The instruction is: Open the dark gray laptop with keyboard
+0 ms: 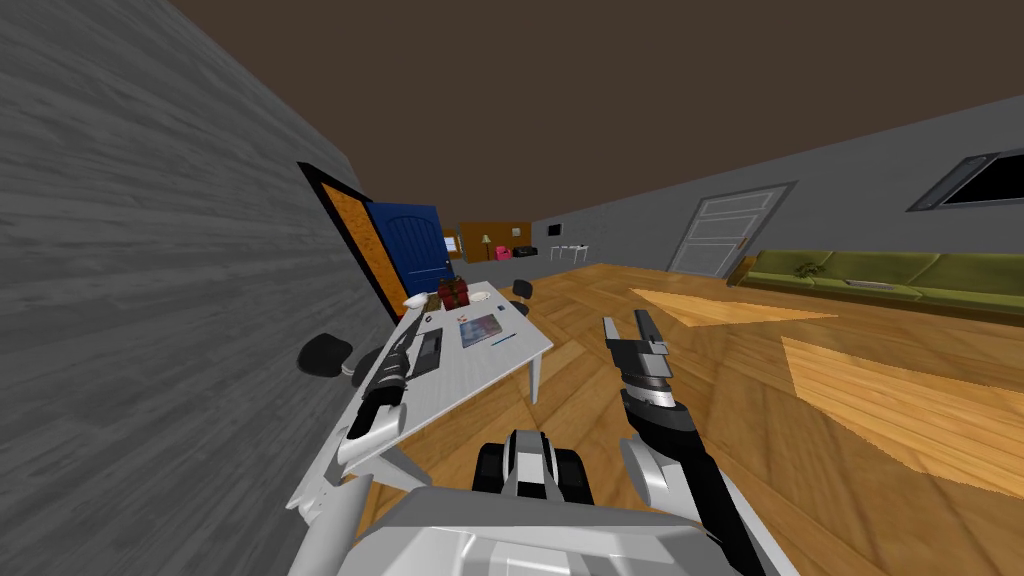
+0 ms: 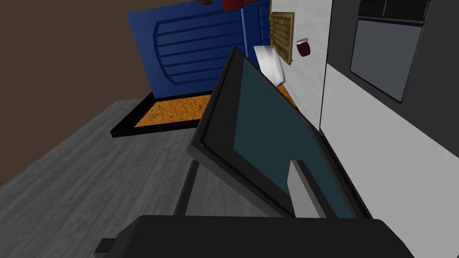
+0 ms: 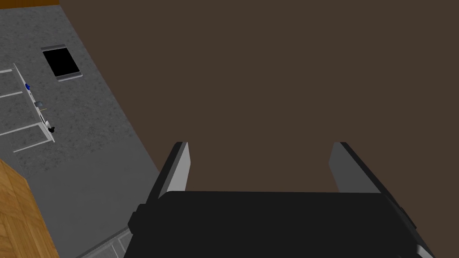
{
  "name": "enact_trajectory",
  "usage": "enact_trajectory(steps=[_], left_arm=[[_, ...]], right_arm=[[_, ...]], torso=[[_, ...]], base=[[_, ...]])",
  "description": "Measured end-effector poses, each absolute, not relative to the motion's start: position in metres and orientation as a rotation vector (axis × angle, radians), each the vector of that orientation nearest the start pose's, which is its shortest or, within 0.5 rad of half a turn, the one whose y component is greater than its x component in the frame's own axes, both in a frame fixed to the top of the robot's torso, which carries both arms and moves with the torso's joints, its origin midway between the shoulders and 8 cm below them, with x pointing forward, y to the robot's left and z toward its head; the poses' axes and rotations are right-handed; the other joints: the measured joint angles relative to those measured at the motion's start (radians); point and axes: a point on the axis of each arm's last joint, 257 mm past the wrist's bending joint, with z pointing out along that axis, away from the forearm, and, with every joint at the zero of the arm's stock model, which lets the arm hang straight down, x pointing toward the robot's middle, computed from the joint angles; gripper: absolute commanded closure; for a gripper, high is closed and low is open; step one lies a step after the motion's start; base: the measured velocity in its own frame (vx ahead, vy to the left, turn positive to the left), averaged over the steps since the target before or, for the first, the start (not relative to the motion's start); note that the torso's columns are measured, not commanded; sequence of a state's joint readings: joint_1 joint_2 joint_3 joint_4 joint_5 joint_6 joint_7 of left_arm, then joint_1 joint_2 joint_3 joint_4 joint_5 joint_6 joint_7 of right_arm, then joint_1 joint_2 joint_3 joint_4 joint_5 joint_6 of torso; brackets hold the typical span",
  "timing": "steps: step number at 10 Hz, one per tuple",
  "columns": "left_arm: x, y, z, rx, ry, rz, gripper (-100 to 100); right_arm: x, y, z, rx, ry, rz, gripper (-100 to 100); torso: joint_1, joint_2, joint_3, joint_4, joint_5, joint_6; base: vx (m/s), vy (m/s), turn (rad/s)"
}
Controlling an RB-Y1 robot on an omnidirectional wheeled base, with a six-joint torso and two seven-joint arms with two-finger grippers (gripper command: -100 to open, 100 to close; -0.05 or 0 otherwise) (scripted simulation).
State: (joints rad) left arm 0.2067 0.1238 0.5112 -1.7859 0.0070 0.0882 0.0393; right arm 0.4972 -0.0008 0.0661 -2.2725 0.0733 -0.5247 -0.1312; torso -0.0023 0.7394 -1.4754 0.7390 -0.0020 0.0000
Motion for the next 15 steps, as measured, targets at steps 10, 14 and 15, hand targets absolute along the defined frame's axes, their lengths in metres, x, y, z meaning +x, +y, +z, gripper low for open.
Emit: enact_trajectory(steps=[10, 14, 15], left_arm=[[0.391, 0.553, -0.176, -1.288, 0.933, -0.571, -100], [0.387, 0.556, -0.161, -1.295, 0.927, -0.563, 0], [0.387, 0.556, -0.163, -1.299, 0.928, -0.564, 0]], right_arm=[[0.345, -0.247, 0.026, 0.653, 0.613, 1.452, 0], [0.345, -0.247, 0.026, 0.653, 0.613, 1.452, 0], [0.345, -0.247, 0.026, 0.653, 0.613, 1.452, 0]], torso=[[0.000, -0.001, -0.001, 0.000, 0.000, 0.000], [0.001, -0.001, 0.000, 0.000, 0.001, 0.000], [0.001, -0.001, 0.000, 0.000, 0.001, -0.001]], base=[[0.004, -0.008, -0.027], [-0.002, 0.000, -0.016], [0.000, 0.000, 0.000]])
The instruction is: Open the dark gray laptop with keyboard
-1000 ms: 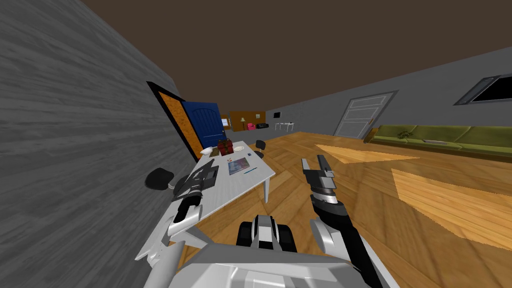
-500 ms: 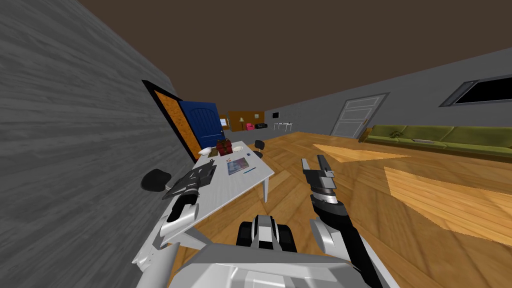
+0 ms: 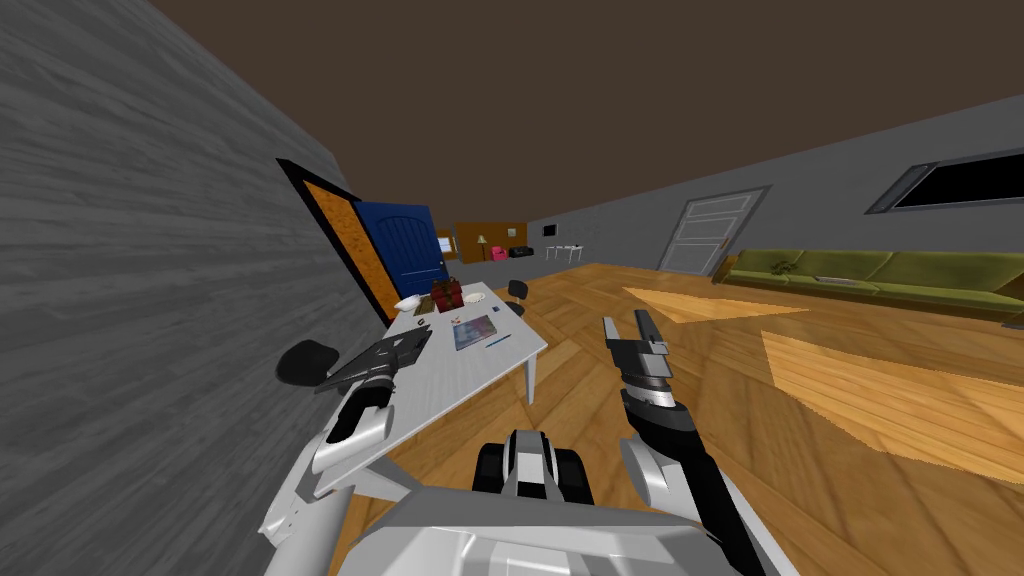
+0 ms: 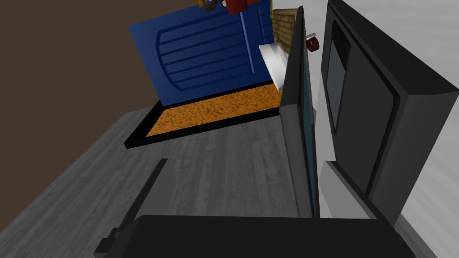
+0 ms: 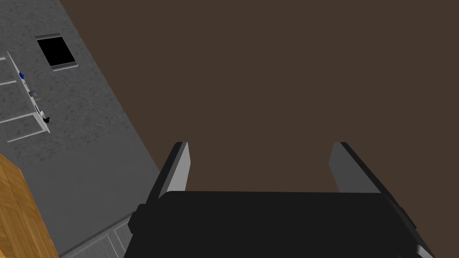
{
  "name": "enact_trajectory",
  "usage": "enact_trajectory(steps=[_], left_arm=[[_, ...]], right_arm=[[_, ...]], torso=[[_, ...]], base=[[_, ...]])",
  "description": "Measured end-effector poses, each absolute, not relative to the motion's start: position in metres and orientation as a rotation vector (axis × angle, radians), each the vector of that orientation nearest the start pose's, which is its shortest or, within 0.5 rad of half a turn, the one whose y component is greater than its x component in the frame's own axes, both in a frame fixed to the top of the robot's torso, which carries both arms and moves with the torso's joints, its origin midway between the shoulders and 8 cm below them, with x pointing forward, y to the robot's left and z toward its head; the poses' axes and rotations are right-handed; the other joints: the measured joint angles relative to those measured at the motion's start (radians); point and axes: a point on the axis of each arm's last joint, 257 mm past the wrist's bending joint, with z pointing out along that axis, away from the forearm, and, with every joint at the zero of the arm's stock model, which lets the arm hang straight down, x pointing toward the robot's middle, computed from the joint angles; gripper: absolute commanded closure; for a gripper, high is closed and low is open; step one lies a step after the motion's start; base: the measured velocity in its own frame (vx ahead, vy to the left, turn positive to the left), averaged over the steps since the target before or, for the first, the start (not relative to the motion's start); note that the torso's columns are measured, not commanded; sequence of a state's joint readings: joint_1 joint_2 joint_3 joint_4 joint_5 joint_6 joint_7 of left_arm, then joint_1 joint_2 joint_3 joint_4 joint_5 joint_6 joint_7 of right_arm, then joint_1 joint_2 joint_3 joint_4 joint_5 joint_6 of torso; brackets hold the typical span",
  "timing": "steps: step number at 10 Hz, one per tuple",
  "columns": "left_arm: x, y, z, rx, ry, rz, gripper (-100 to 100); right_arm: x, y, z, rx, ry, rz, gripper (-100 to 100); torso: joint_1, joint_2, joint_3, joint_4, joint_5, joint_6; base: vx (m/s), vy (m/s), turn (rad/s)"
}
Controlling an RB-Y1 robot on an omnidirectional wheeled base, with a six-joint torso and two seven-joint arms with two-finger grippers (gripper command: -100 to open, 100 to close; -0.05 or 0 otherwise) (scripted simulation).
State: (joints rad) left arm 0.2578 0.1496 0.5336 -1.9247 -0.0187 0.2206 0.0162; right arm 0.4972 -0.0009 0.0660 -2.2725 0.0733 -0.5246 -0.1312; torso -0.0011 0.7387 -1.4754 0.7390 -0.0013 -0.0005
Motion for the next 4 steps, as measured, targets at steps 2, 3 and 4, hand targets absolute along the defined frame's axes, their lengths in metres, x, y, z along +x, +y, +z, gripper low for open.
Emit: enact_trajectory(steps=[2, 3, 4], left_arm=[[0.3866, 0.5556, -0.1652, -1.305, 0.930, -0.563, 0], [0.3864, 0.5557, -0.1662, -1.308, 0.931, -0.562, 0], [0.3862, 0.5557, -0.1670, -1.309, 0.932, -0.562, 0]], right_arm=[[0.3453, -0.2473, 0.0258, 0.653, 0.613, 1.452, 0], [0.3453, -0.2473, 0.0258, 0.653, 0.613, 1.452, 0], [0.3453, -0.2473, 0.0258, 0.653, 0.613, 1.452, 0]], torso=[[-0.001, 0.001, 0.000, 0.000, 0.000, 0.000], [-0.001, 0.001, 0.000, 0.000, 0.000, 0.000], [-0.001, 0.000, 0.000, 0.000, 0.000, 0.000]], base=[[0.000, 0.000, 0.000], [0.000, 0.000, 0.000], [0.000, 0.000, 0.000]])
